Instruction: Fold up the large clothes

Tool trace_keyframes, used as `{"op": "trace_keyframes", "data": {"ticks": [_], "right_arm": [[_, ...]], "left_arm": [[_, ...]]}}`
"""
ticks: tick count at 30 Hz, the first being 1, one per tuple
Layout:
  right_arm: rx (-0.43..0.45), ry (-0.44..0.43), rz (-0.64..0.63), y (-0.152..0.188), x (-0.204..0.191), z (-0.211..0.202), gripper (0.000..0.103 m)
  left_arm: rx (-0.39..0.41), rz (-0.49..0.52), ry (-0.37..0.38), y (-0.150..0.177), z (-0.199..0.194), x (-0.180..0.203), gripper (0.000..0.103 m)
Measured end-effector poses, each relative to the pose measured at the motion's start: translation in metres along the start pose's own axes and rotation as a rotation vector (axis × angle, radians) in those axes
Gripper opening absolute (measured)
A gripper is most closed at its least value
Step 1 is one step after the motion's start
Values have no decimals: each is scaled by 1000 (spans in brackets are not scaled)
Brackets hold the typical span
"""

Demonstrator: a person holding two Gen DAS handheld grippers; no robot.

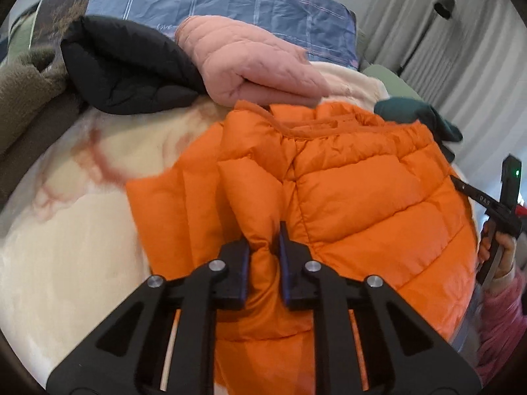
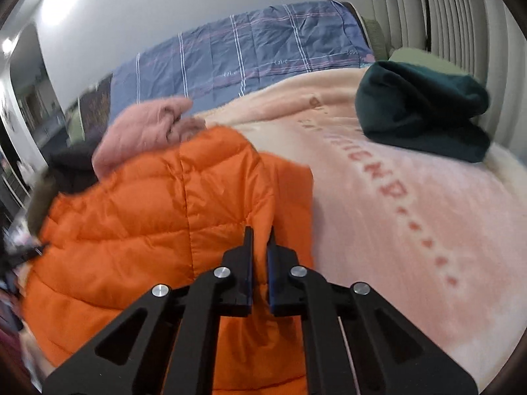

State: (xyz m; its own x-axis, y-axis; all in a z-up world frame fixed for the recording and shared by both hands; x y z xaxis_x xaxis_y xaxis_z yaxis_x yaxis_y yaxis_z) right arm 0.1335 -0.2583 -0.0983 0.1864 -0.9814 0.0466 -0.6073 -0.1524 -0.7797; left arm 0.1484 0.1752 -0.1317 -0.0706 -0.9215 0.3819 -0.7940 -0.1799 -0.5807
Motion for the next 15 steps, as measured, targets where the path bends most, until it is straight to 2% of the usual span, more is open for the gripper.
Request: {"op": "trace_keyframes", "data": {"ticks": [2, 6, 8, 9, 11, 13, 15], "right_arm": [[24, 37, -39, -1, -3, -1, 7], [63, 66, 24, -23, 6, 5, 7], [44, 79, 24, -32, 8, 17, 8], [5, 84, 33, -35, 11, 27, 11], [-45, 108, 88, -37, 18, 28, 36], [25, 121, 140, -42, 20, 5, 43], [127, 115, 124, -55, 10, -19, 50]], "left_arm": [[25, 29, -27, -1, -3, 5, 17], [84, 32, -86, -22, -2, 6, 17], [118, 41, -137, -31, 2, 4, 20], [119, 34, -153, -34, 6, 2, 24], [108, 4, -176, -39, 9, -3, 35], [153, 0, -199, -42, -4, -1, 47], [217, 0, -185, -48, -24, 6, 48]]}}
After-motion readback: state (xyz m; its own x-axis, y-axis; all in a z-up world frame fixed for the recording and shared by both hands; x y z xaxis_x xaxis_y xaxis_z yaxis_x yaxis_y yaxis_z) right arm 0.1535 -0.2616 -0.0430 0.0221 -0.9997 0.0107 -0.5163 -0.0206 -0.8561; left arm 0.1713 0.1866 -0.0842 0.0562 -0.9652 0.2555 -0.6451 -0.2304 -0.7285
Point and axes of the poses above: each gripper's, at about its wrist camera, not at the fingertips, and z roughly the way its jaws point, x to its right, y to its underside, the point moved 2 cm from there along z, roughly the way its jaws point, and after that the axes turned 11 degrees about -z, right-handed, at the moved point
